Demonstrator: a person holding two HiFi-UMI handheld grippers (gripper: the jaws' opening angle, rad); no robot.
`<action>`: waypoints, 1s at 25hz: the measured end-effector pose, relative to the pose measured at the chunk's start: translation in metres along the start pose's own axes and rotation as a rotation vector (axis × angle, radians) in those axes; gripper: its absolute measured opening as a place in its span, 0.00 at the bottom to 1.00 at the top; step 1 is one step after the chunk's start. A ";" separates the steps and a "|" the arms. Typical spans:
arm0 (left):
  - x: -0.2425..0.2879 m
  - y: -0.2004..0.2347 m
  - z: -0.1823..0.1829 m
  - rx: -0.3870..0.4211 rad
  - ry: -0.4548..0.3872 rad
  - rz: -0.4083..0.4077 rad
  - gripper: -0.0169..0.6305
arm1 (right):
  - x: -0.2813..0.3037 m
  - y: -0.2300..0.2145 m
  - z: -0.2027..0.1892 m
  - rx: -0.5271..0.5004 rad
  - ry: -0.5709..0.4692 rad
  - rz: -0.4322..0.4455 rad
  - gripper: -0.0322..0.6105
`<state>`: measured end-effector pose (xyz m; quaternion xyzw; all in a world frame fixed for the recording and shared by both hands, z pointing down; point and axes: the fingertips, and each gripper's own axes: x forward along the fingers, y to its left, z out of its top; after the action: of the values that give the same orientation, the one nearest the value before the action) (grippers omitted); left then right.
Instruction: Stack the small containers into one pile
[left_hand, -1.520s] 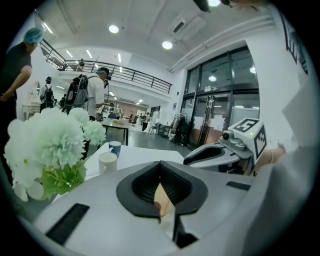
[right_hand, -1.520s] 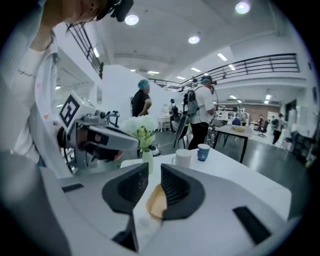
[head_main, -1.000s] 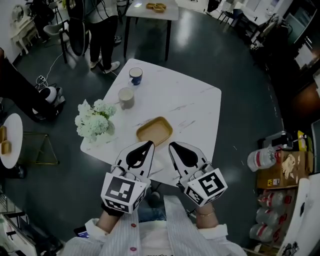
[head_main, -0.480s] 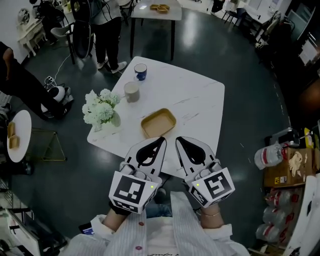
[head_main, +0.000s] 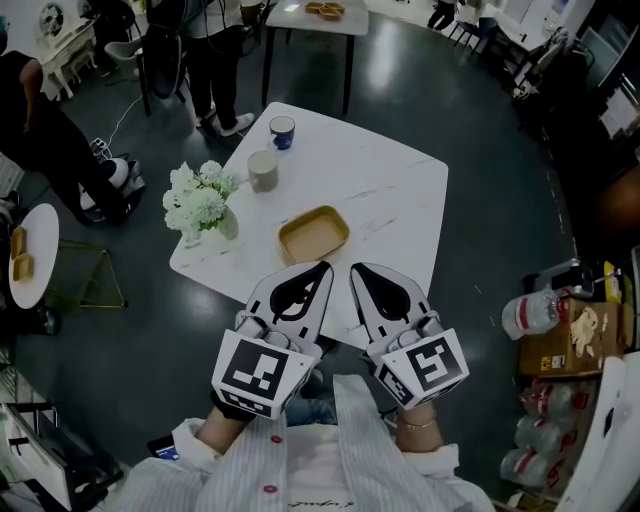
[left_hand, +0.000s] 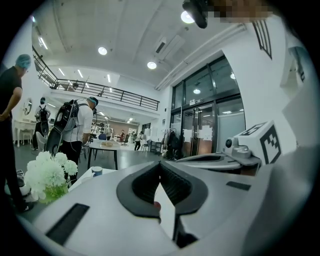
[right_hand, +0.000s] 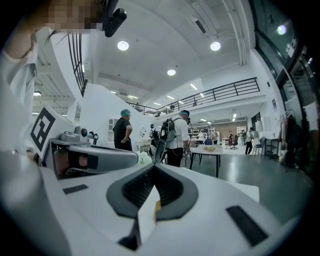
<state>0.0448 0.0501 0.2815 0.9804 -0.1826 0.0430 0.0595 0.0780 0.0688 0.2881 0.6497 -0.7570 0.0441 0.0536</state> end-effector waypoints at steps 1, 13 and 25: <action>0.000 0.000 0.000 -0.001 0.000 0.002 0.05 | 0.000 0.000 0.000 -0.001 0.000 0.001 0.07; 0.005 0.007 0.000 -0.020 -0.003 0.001 0.05 | 0.009 0.001 0.003 -0.012 0.007 0.004 0.07; 0.014 0.010 0.002 -0.004 -0.005 -0.076 0.05 | 0.008 -0.007 -0.001 -0.012 0.024 -0.001 0.07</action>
<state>0.0546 0.0354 0.2820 0.9866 -0.1457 0.0379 0.0627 0.0838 0.0597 0.2902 0.6491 -0.7563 0.0474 0.0667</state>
